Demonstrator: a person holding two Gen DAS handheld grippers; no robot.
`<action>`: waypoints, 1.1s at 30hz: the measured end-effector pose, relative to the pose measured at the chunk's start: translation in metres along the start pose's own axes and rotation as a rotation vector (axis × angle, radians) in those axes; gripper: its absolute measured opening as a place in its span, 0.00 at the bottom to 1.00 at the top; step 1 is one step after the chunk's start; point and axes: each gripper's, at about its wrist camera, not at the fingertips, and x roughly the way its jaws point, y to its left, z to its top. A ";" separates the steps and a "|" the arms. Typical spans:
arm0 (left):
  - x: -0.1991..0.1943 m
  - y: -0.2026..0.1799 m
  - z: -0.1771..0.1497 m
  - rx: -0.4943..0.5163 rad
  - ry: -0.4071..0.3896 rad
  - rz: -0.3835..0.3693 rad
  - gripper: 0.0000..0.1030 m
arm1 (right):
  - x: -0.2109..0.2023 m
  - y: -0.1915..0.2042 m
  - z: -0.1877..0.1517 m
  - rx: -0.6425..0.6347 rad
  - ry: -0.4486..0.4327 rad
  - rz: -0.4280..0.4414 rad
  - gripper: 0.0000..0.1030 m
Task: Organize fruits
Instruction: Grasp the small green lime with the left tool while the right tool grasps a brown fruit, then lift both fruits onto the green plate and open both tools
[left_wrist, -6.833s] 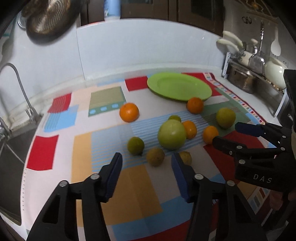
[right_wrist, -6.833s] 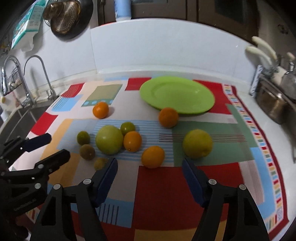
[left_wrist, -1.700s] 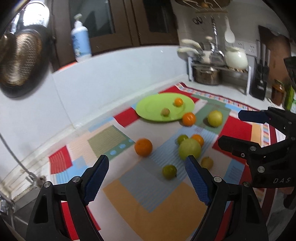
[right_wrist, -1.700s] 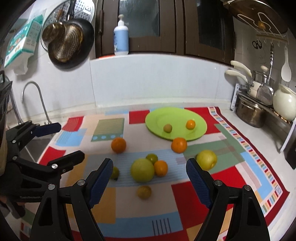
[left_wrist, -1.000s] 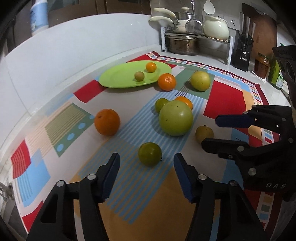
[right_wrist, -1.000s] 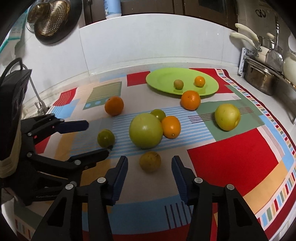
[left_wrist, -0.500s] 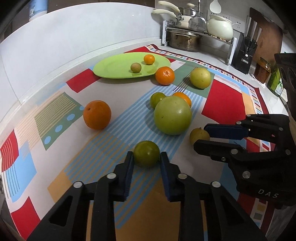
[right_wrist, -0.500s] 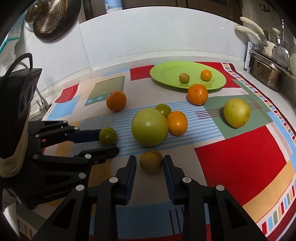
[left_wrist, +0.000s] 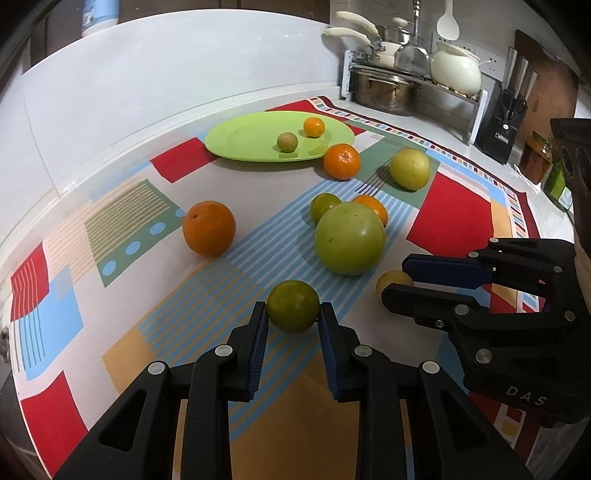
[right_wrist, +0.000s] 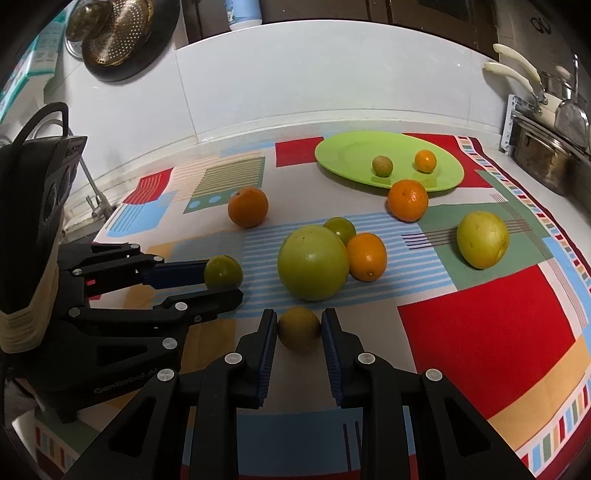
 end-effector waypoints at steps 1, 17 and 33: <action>0.000 0.000 0.000 -0.002 0.002 0.004 0.27 | 0.001 0.000 0.000 -0.001 -0.001 0.003 0.25; -0.003 0.001 -0.002 -0.053 0.000 0.037 0.27 | 0.015 -0.006 0.003 0.026 0.057 0.092 0.29; -0.042 -0.021 0.024 -0.128 -0.100 0.118 0.27 | -0.031 -0.021 0.024 -0.056 -0.042 0.113 0.28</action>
